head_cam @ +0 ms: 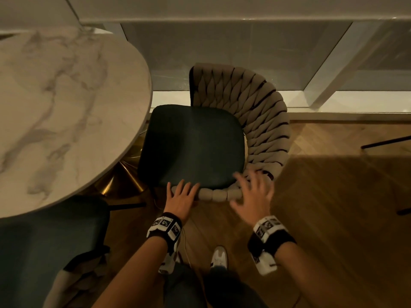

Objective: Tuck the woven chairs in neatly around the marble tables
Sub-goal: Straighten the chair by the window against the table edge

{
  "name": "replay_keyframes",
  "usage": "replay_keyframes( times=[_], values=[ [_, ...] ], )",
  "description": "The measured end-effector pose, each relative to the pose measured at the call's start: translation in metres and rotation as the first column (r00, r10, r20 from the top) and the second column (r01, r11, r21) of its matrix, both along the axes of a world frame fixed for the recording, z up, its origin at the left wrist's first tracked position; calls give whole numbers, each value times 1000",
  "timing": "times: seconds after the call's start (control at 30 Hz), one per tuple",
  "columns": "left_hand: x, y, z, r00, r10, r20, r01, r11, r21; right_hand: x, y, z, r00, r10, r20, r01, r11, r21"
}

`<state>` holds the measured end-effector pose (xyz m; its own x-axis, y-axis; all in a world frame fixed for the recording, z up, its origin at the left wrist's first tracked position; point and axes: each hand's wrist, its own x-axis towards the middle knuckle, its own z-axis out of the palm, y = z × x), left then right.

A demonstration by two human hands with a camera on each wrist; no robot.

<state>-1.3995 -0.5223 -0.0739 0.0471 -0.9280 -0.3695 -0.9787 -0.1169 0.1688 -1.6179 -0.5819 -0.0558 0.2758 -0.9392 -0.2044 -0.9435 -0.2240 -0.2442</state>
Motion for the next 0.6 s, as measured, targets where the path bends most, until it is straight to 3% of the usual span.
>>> replay_keyframes(
  times=[0.03, 0.07, 0.4, 0.6],
  values=[
    [-1, -1, -1, 1000, 9, 0, -9, 1000, 10, 7, 9, -8, 987, 153, -37, -152, 988, 30],
    [-3, -2, -2, 1000, 18, 5, -18, 1000, 24, 13, 14, -17, 974, 220, -61, -216, 974, 63],
    [17, -45, -6, 996, 78, 40, -79, 996, 33, 48, -39, -18, 978, 199, -61, -195, 979, 59],
    [29, -77, -4, 995, 94, 26, -95, 994, 47, 58, -83, -9, 950, 308, -42, -299, 943, 145]
  ],
)
